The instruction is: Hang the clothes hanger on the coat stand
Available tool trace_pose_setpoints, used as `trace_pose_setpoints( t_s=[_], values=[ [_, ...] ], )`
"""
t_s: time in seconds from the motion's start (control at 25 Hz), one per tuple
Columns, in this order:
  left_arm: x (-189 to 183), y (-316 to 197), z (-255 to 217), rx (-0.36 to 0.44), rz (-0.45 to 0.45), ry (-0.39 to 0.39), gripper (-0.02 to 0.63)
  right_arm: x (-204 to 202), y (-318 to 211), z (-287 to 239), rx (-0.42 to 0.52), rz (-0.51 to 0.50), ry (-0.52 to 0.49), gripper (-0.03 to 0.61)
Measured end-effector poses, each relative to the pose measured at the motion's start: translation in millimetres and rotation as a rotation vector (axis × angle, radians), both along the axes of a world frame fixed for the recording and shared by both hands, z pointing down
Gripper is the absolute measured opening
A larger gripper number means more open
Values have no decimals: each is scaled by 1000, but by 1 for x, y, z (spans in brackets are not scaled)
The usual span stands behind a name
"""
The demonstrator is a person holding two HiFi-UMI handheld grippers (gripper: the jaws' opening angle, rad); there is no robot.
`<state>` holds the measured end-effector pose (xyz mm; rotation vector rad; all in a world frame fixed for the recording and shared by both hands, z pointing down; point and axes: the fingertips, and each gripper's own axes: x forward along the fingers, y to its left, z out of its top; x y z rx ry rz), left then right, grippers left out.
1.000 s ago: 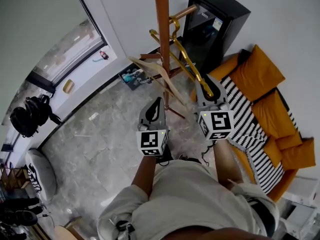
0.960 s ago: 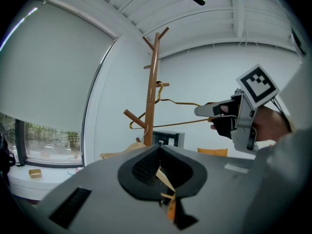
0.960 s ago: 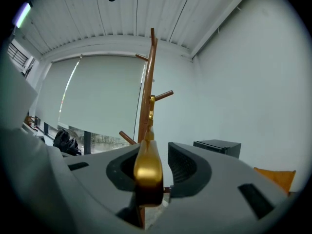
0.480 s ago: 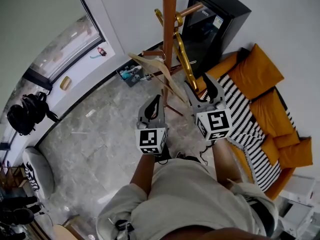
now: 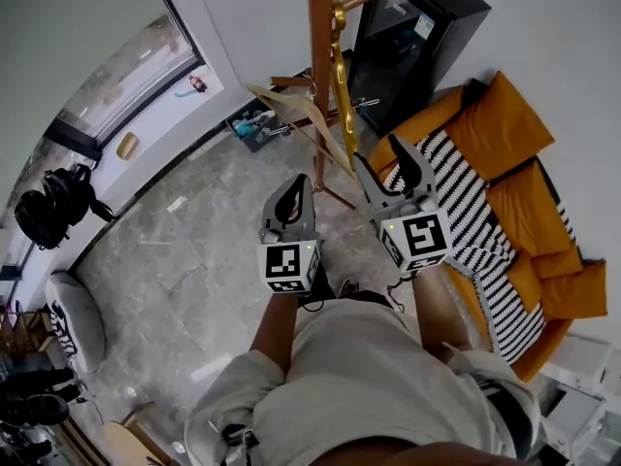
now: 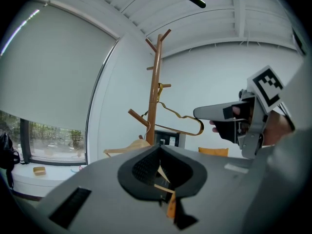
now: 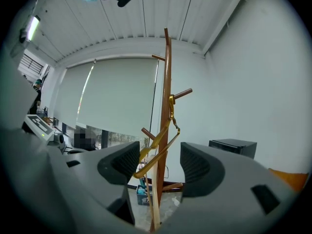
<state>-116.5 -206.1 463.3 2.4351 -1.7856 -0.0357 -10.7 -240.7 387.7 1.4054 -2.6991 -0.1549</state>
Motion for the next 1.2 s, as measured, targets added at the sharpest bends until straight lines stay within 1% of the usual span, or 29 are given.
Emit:
trace_pose_setpoints(
  t_s=[0.16,0.52,0.64,0.68,0.8,0.92,1.04,1.2],
  values=[
    [8,13,-4,5,-1,-16,9,11,15,-5,22,-11,-35,238],
    [46,52,-6,15,10,-49,9,49,56,14,-12,-15,-46,238],
    [53,65,-6,12,1,-57,9,60,67,17,-13,-14,-52,225],
    [54,69,-5,7,-3,-62,9,63,71,19,-13,-11,-52,213],
    [59,78,-2,-8,-13,-79,9,74,80,25,-20,2,-62,144],
    [65,86,-3,-16,-14,-95,9,82,87,30,-27,7,-76,105],
    [72,94,-5,-20,-12,-108,9,89,94,30,-22,15,-86,53],
    [74,100,-8,-17,-12,-118,9,92,100,28,-8,17,-98,20]
  ],
)
